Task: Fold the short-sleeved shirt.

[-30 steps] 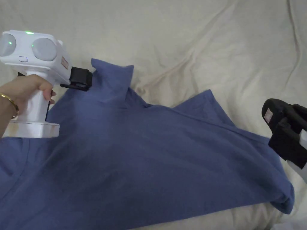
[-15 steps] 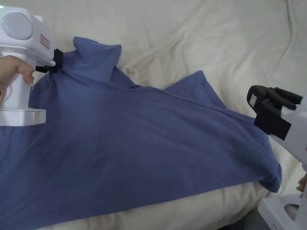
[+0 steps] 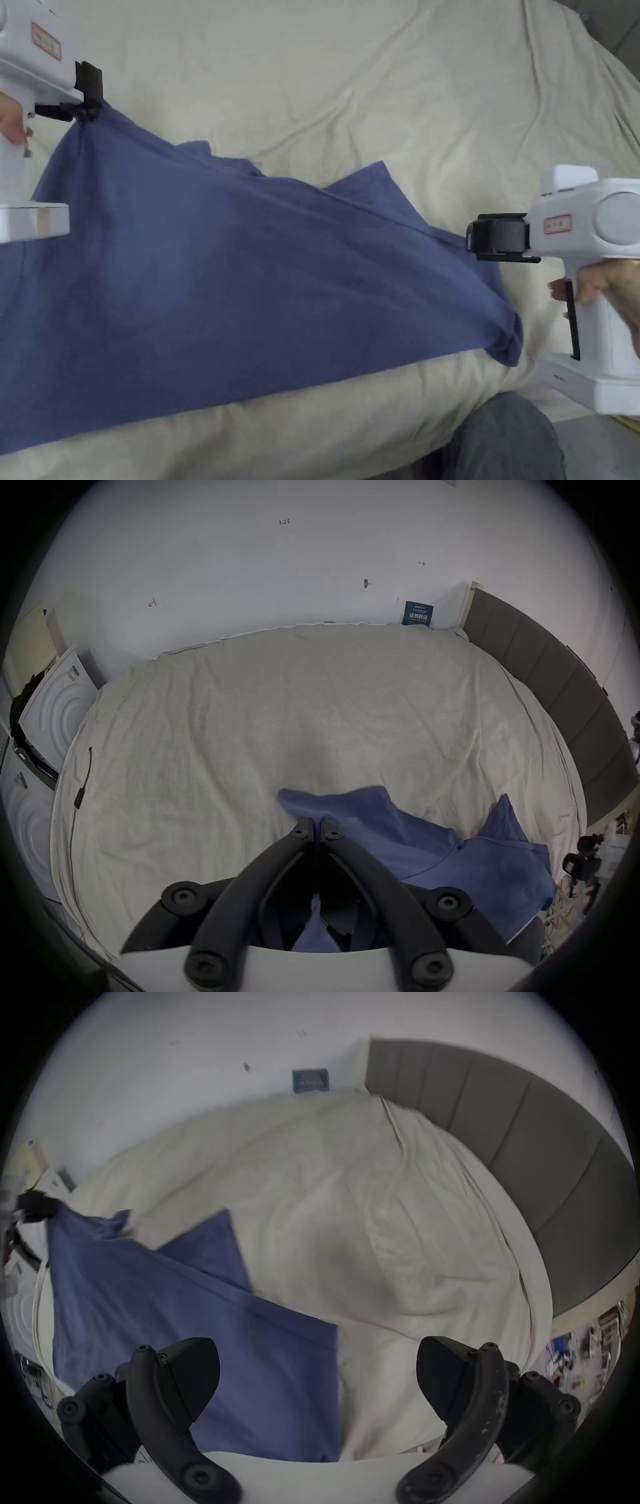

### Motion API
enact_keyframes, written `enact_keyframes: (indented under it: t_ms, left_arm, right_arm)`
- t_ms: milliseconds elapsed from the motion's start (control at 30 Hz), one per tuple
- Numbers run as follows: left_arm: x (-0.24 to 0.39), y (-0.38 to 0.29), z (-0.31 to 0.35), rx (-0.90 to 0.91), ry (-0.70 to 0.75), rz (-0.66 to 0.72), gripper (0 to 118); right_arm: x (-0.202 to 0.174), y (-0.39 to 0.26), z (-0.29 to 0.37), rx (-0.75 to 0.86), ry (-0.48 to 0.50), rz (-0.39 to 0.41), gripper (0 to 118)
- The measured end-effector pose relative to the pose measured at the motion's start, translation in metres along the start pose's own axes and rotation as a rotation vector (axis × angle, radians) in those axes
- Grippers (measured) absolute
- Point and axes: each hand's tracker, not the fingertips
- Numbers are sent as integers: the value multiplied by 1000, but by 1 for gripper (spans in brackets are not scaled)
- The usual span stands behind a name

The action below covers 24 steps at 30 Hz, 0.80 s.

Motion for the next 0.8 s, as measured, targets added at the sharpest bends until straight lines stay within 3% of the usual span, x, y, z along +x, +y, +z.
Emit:
enact_keyframes:
  t_ms: [33,100,133,167,200,267,300,367,400,467,733,800]
  left_arm:
    - [0,-1,4,1,3,3,2]
    - [1,-4,9,6,14,2,2]
    - [3,-4,12,3,23,0,2]
    - [5,-6,13,1,31,-3,2]
    - [5,-7,15,4,42,-10,2]
    - [7,-9,16,-5,53,-3,2]
    - [7,-10,17,-10,64,8,2]
    - [8,-14,20,-12,71,27,2]
    - [3,-8,13,-10,70,36,2]
    - [2,-8,19,-7,68,48,2]
    - [-9,-16,103,145,12,100,2]
    - [-14,-17,130,204,21,77,2]
  right_arm:
    - [-1,3,-7,-5,-28,-5,114]
    - [-6,8,-20,-19,-42,3,94]
    - [-9,10,-25,-30,-36,15,75]
    - [-13,9,-30,-42,-22,23,45]
    - [-16,9,-35,-64,-15,29,45]
    - [-20,7,-50,-150,-42,35,30]
    - [-19,4,-54,-163,-51,7,15]
    - [-12,3,-52,-137,-20,-86,4]
    - [-9,3,-45,-136,1,-138,3]
    - [2,1,-27,-110,62,-170,2]
    - [35,6,103,143,221,-157,2]
    - [38,8,138,193,224,-138,2]
